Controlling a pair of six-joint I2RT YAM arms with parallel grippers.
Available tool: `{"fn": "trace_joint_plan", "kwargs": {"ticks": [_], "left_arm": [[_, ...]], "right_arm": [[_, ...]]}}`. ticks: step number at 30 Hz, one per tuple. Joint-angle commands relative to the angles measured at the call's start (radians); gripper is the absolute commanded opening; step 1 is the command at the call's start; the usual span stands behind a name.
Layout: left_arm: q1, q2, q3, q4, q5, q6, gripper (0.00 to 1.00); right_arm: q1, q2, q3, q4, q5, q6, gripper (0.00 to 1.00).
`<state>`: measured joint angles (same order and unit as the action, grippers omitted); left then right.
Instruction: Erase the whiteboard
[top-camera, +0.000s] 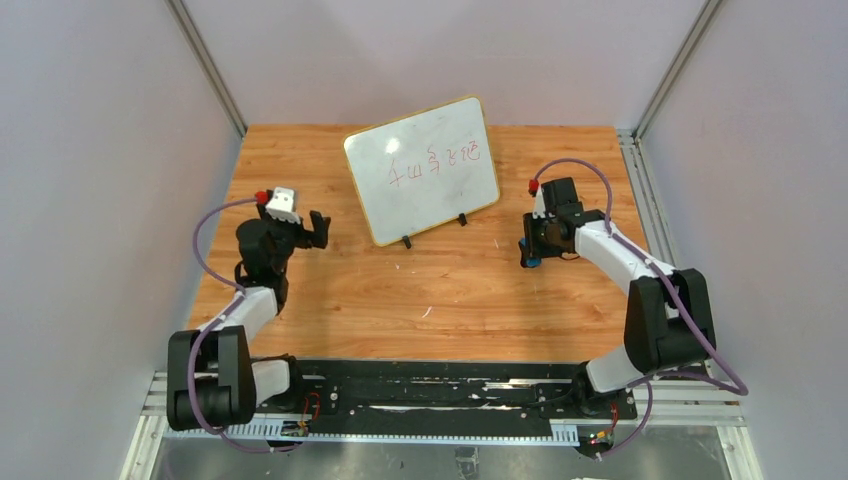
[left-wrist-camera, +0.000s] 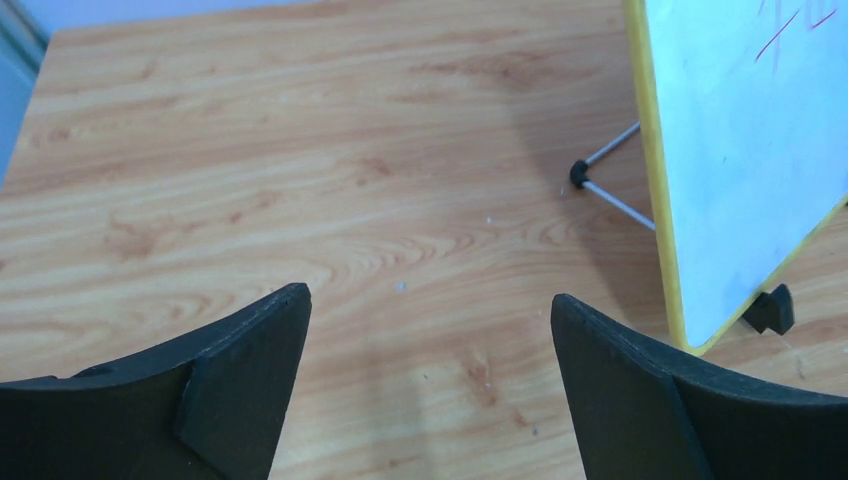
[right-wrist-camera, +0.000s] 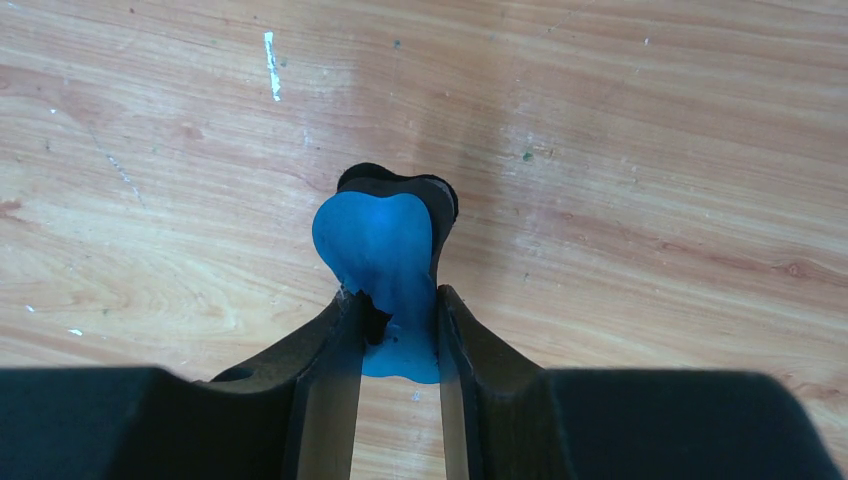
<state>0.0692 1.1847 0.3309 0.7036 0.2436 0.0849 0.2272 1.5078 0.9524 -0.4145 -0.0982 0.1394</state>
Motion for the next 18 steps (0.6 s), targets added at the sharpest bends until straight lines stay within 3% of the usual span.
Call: {"fn": "trace_joint_plan", "kwargs": {"ticks": [1,4,8,18], "left_arm": [[0.128,0.019,0.158,-0.191,0.416,-0.058,0.90],[0.153,0.114,0.277,-0.227,0.627,-0.141,0.84],[0.152,0.228,0.411,-0.228,0.751,-0.239,0.83],[0.056,0.399,0.589,-0.219,0.664,-0.258,0.82]], "right_arm": [[0.016,-0.037,-0.010,0.005,-0.027,0.011,0.01],[0.018,-0.051,-0.008,0.005,-0.040,0.011,0.00],[0.024,-0.070,-0.008,0.006,-0.050,0.011,0.00],[0.025,-0.097,-0.001,-0.001,-0.064,0.001,0.01]]}}
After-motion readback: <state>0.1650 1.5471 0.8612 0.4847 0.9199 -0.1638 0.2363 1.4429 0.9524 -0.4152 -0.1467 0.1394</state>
